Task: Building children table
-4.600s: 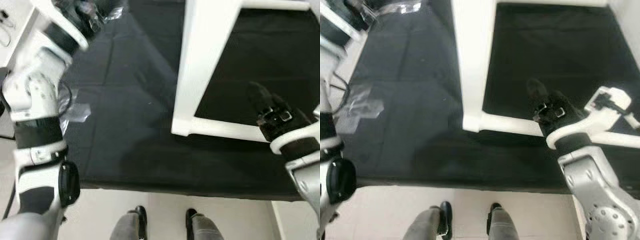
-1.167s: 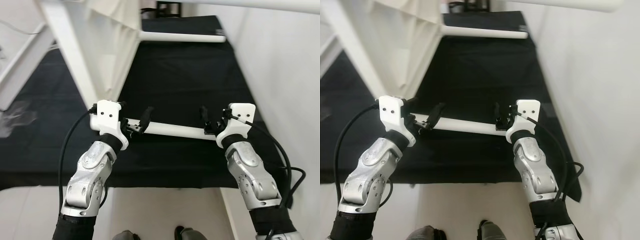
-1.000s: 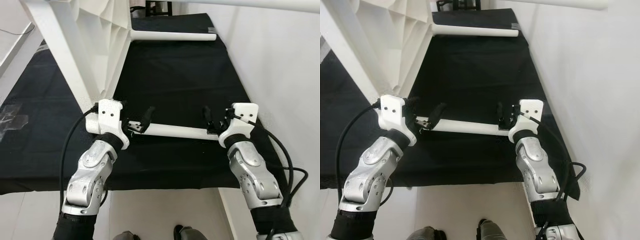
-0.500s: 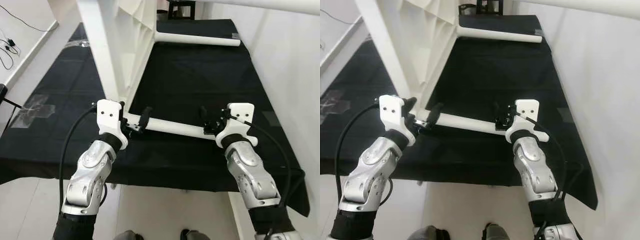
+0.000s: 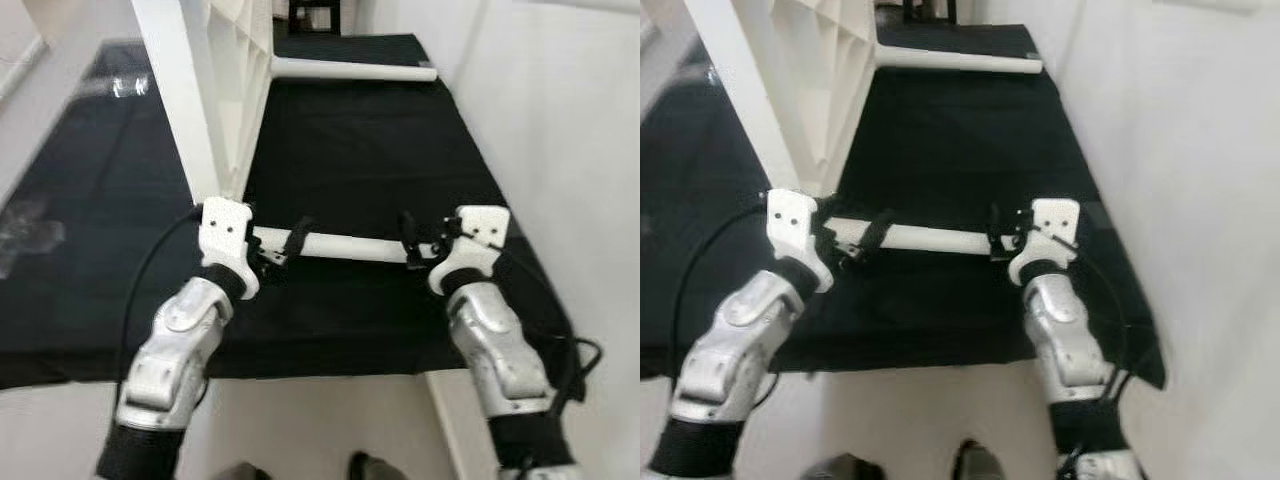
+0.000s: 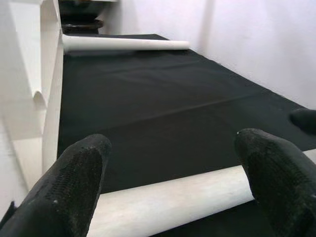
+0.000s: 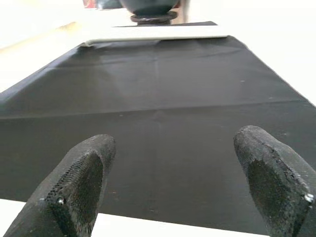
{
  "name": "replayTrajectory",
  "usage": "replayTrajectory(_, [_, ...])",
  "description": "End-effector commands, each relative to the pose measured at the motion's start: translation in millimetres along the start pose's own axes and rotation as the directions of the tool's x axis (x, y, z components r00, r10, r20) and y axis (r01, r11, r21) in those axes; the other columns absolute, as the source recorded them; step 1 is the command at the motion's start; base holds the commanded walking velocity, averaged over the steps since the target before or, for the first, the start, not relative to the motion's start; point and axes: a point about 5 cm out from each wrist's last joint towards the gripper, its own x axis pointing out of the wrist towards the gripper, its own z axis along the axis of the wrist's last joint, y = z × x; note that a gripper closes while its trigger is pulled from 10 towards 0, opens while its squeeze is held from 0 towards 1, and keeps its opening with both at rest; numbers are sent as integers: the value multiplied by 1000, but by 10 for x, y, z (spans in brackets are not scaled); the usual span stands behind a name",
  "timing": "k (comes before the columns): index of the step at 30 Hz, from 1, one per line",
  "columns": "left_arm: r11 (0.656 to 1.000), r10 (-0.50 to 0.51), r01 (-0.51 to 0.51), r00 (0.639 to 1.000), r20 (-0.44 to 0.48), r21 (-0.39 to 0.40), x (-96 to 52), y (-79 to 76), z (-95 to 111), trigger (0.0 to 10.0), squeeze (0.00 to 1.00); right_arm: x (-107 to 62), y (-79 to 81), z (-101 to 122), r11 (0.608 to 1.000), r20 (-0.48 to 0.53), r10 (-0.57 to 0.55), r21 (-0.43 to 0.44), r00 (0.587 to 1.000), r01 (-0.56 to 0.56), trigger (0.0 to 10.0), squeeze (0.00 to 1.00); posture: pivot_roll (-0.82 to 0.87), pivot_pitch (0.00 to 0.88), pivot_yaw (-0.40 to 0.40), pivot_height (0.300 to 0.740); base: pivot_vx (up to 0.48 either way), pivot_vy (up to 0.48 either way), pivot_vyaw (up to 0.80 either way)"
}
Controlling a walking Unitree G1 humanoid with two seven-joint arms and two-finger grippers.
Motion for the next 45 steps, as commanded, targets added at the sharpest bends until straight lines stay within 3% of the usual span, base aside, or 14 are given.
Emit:
replayTrajectory(1, [999, -32, 32, 999, -10, -18, -30, -44, -23, 10000, 0, -15, 9, -20, 1000, -1, 2, -4, 1000, -2, 10000, 0, -8, 162, -7, 740, 0, 0, 0])
replayTrajectory(5, [999, -38, 38, 999, -6, -18, -33, -68, -23, 10000, 0, -17, 10, -22, 1000, 0, 4, -3, 1000, -4, 10000, 0, -9, 162, -7, 740, 0, 0, 0])
replayTrajectory(14, [998, 6, -7, 1000, -20, -58, 146, 160, -97, 10000, 0, -23, -47, 155, 998, 59, 8, -61, 998, -4, 10000, 0, -21, 159, -10, 740, 0, 0, 0])
replayTrajectory(15, [997, 16, -17, 1000, -21, -69, 193, 215, -109, 0, 0, -29, -63, 239, 997, 86, 16, -81, 996, -9, 10000, 0, -31, 160, -6, 740, 0, 0, 0])
replayTrajectory(21, [994, 31, -32, 999, -11, -103, 378, 364, -136, 0, 0, -96, -69, 724, 980, 222, 92, -194, 971, -48, 10000, 0, -67, 177, 4, 740, 0, 0, 0])
replayTrajectory(24, [994, 33, -34, 999, -7, -105, 409, 375, -129, 0, 0, -112, -58, 799, 974, 242, 109, -219, 964, -55, 10000, 0, -69, 179, 5, 740, 0, 0, 0])
replayTrajectory(28, [993, 32, -29, 999, 24, -117, 537, 335, -58, 0, 0, -305, 93, 1042, 925, 294, 224, -363, 929, -108, 10000, 0, -89, 213, 4, 740, 0, 0, 0])
replayTrajectory(34, [991, 34, -30, 999, 22, -132, 543, 322, -133, 0, 0, -452, 70, 980, 899, 273, 227, -428, 935, -93, 10000, 0, -106, 230, -4, 740, 0, 0, 0])
replayTrajectory(37, [989, 49, -46, 999, 18, -142, 527, 337, -173, 0, 0, -549, -99, 1094, 816, 330, 162, -575, 930, 62, 10000, 0, -115, 235, -2, 740, 0, 0, 0])
replayTrajectory(39, [989, 49, -46, 999, 18, -142, 527, 337, -173, 0, 0, -549, -99, 1094, 816, 330, 162, -575, 930, 62, 10000, 0, -115, 235, -2, 740, 0, 0, 0])
replayTrajectory(40, [987, 56, -52, 998, 18, -151, 525, 343, -181, 0, 0, -573, -144, 1193, 768, 372, 148, -627, 916, 131, 10000, 0, -120, 235, 1, 740, 0, 0, 0])
replayTrajectory(41, [987, 56, -52, 998, 18, -151, 525, 343, -181, 0, 0, -573, -144, 1193, 768, 372, 148, -627, 916, 131, 10000, 0, -120, 235, 1, 740, 0, 0, 0])
replayTrajectory(43, [984, 57, -53, 998, 19, -168, 539, 317, -193, 0, 0, -618, -155, 1492, 628, 491, 163, -721, 856, 294, 10000, 0, -124, 228, 7, 740, 0, 0, 0])
replayTrajectory(45, [983, 54, -49, 998, 21, -174, 550, 287, -197, 0, 0, -656, -127, 1654, 552, 549, 184, -744, 815, 376, 10000, 0, -124, 228, 7, 740, 0, 0, 0])
